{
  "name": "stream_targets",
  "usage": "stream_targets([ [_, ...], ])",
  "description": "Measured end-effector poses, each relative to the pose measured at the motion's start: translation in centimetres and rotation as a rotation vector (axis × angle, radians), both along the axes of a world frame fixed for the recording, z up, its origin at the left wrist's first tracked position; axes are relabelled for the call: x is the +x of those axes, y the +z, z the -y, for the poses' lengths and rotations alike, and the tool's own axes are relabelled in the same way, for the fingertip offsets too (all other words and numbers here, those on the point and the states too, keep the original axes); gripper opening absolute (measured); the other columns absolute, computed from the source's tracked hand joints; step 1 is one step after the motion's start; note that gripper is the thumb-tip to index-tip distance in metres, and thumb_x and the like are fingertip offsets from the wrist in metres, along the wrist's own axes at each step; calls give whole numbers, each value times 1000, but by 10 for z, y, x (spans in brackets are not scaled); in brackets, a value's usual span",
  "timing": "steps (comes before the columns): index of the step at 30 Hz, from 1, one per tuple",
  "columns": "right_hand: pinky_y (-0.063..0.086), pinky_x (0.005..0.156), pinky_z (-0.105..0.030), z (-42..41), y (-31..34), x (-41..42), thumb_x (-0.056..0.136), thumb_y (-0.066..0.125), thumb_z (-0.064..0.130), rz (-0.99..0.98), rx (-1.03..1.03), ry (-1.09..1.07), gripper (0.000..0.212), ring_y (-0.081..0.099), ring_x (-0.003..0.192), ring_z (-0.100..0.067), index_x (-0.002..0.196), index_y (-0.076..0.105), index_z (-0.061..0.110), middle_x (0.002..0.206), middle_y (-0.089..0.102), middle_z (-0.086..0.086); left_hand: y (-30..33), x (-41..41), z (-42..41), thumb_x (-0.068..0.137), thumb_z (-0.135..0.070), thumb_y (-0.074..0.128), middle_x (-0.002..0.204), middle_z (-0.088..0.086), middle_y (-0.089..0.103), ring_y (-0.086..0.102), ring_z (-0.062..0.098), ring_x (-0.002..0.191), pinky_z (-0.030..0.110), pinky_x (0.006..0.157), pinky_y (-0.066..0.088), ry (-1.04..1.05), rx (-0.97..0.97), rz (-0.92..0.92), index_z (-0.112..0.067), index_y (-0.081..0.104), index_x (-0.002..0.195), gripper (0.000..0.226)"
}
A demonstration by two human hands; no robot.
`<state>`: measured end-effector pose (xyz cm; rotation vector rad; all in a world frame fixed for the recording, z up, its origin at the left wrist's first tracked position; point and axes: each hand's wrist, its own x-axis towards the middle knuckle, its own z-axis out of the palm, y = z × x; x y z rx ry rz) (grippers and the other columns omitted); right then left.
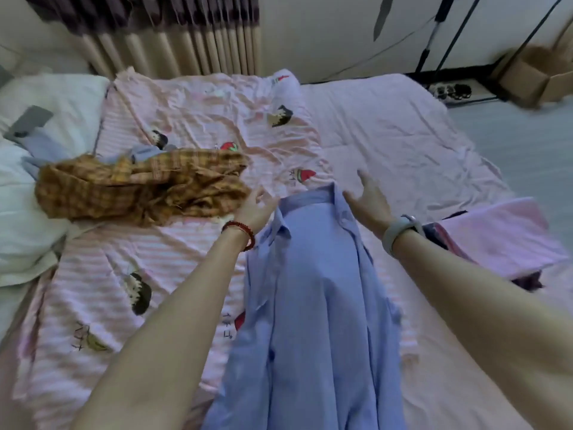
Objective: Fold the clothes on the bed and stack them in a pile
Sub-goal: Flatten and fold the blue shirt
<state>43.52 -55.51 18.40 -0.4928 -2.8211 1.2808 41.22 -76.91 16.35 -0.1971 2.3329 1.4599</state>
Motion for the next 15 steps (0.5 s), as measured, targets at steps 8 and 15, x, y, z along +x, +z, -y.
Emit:
stream_targets([
  [8, 39, 87, -25, 38, -156, 122, 90, 46, -1, 186, 7, -37, 31, 55, 107, -30, 118, 57, 1, 120, 56, -17, -175, 146, 50, 85, -14, 61, 119, 23, 54, 49, 38, 111, 39, 90, 40, 239, -309, 155, 0, 53, 118, 36],
  [15, 41, 80, -19, 95, -178, 92, 95, 46, 11, 227, -253, 50, 33, 57, 93, -21, 126, 51, 3, 108, 57, -8, -212, 201, 67, 83, -22, 63, 83, 3, 55, 57, 32, 93, 34, 74, 42, 174, -378, 275, -16, 56, 87, 10],
])
